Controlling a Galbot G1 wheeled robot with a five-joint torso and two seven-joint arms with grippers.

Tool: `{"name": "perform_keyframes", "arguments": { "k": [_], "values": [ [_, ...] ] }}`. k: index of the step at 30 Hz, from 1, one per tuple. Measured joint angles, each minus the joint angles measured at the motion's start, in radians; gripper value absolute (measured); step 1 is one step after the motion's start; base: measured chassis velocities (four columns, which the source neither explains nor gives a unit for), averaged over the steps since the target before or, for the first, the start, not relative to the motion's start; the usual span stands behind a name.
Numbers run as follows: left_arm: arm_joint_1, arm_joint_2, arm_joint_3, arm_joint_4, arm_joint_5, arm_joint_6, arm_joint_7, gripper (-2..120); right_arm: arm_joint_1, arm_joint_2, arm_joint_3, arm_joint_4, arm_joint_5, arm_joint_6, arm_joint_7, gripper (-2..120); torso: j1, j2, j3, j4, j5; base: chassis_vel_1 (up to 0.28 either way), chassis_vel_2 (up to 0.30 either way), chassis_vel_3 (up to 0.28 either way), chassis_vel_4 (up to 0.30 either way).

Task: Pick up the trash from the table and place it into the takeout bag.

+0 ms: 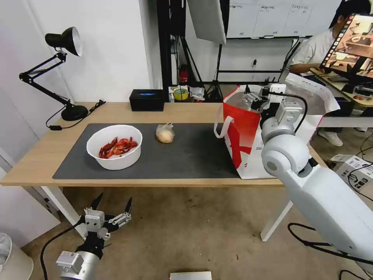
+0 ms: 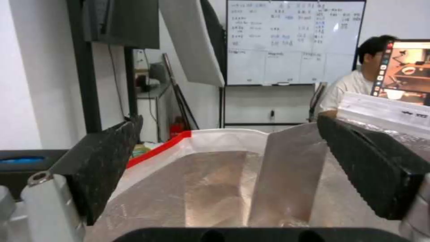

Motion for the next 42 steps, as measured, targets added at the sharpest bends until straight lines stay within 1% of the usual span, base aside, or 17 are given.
{"name": "perform_keyframes", "arguments": {
  "k": [5,8,9,11,12,13,15,18,20,21,25,26,29,36,38,39,42],
  "values": [
    [0.006,-0.005,-0.003,-0.002,0.001,0.0,0.0,100,-0.014,0.0,0.0,0.022,0.0,0.057,-0.069,100,0.0,0.0,0.0,0.0,0.0,0.0,0.0,0.0,0.0],
    [0.011,-0.015,-0.004,-0.003,0.009,-0.003,0.0,100,-0.045,-0.007,0.0,0.068,-0.007,0.116,-0.178,100,0.0,0.0,0.0,0.0002,-0.0001,0.0,0.0,0.0,0.0],
    [0.011,-0.015,-0.004,-0.003,0.009,-0.003,0.0,100,-0.045,-0.007,0.0,0.068,-0.007,0.116,-0.178,100,0.0,0.0,0.0,0.0002,-0.0001,0.0,0.0,0.0,0.0],
    [0.012,-0.017,-0.005,-0.007,0.01,-0.005,0.0,100,-0.061,-0.01,0.001,0.082,-0.009,0.134,-0.217,100,0.0,0.0,0.0,0.0001,-0.0002,0.0,0.0,0.0,0.0],
    [0.014,-0.019,-0.007,-0.011,0.01,-0.005,0.0,100,-0.078,-0.014,0.001,0.09,-0.019,0.154,-0.261,100,0.0,0.0,0.0,0.0001,-0.0001,0.0,0.0,0.0,0.0],
    [0.014,-0.019,-0.007,-0.011,0.01,-0.005,0.0,100,-0.078,-0.014,0.001,0.09,-0.019,0.154,-0.261,100,0.0,0.0,0.0,0.0001,-0.0001,0.0,0.0,0.0,0.0],
    [0.02,-0.02,-0.02,-0.021,0.007,-0.008,0.0,100,-0.132,-0.019,0.003,0.108,-0.047,0.209,-0.365,100,0.0,0.0,0.0,0.0,0.0,0.0,0.0,0.0,0.0],
    [0.024,-0.02,-0.028,-0.022,0.006,-0.015,0.0,100,-0.18,-0.021,0.006,0.123,-0.059,0.236,-0.417,100,0.0,0.0,0.0,0.0002,-0.0001,0.0,0.0,0.0,0.0],
    [0.025,-0.021,-0.031,-0.024,0.005,-0.02,0.0,100,-0.245,-0.026,0.012,0.144,-0.081,0.264,-0.467,100,0.0,0.0,0.0,0.0001,0.0,0.0,0.0,0.0,0.0],
    [0.025,-0.021,-0.031,-0.024,0.005,-0.02,0.0,100,-0.245,-0.026,0.012,0.144,-0.081,0.264,-0.467,100,0.0,0.0,0.0,0.0001,0.0,0.0,0.0,0.0,0.0],
    [0.023,-0.022,-0.032,-0.028,0.005,-0.021,0.001,100,-0.371,-0.035,0.037,0.175,-0.125,0.295,-0.528,100,0.0,0.0,0.0,0.0,0.0001,0.0,0.0,0.0,0.0],
    [0.023,-0.022,-0.032,-0.028,0.005,-0.021,0.001,100,-0.371,-0.035,0.037,0.175,-0.125,0.295,-0.528,100,0.0,0.0,0.0,0.0,0.0001,0.0,0.0,0.0,0.0],
    [0.019,-0.022,-0.031,-0.028,0.004,-0.025,0.001,100,-0.465,-0.042,0.05,0.179,-0.165,0.336,-0.581,100,0.0,0.0,0.0,0.0,0.0,0.0,0.0,0.0,0.0],
    [0.016,-0.02,-0.028,-0.031,-0.01,-0.025,0.01,100,-0.596,-0.022,0.082,0.183,-0.23,0.393,-0.608,100,0.0,0.0,0.0,0.0002,-0.0001,0.0,0.0,0.0,0.0],
    [0.016,-0.02,-0.028,-0.031,-0.011,-0.025,0.012,100,-0.604,-0.019,0.084,0.183,-0.234,0.395,-0.609,100,0.0,0.0,0.0,0.0001,-0.0001,0.0,0.0,0.0,0.0],
    [0.012,-0.017,-0.027,-0.029,-0.014,-0.025,0.019,100,-0.664,-0.006,0.095,0.182,-0.269,0.418,-0.614,100,0.0,0.0,0.0,0.0001,0.0,0.0,0.0,0.0,0.0],
    [0.007,-0.013,-0.026,-0.023,-0.016,-0.024,0.022,100,-0.716,0.008,0.106,0.175,-0.307,0.446,-0.616,100,0.0,0.0,0.0,0.0,-0.0001,0.0,0.0,0.0,0.0]
  ]
}}
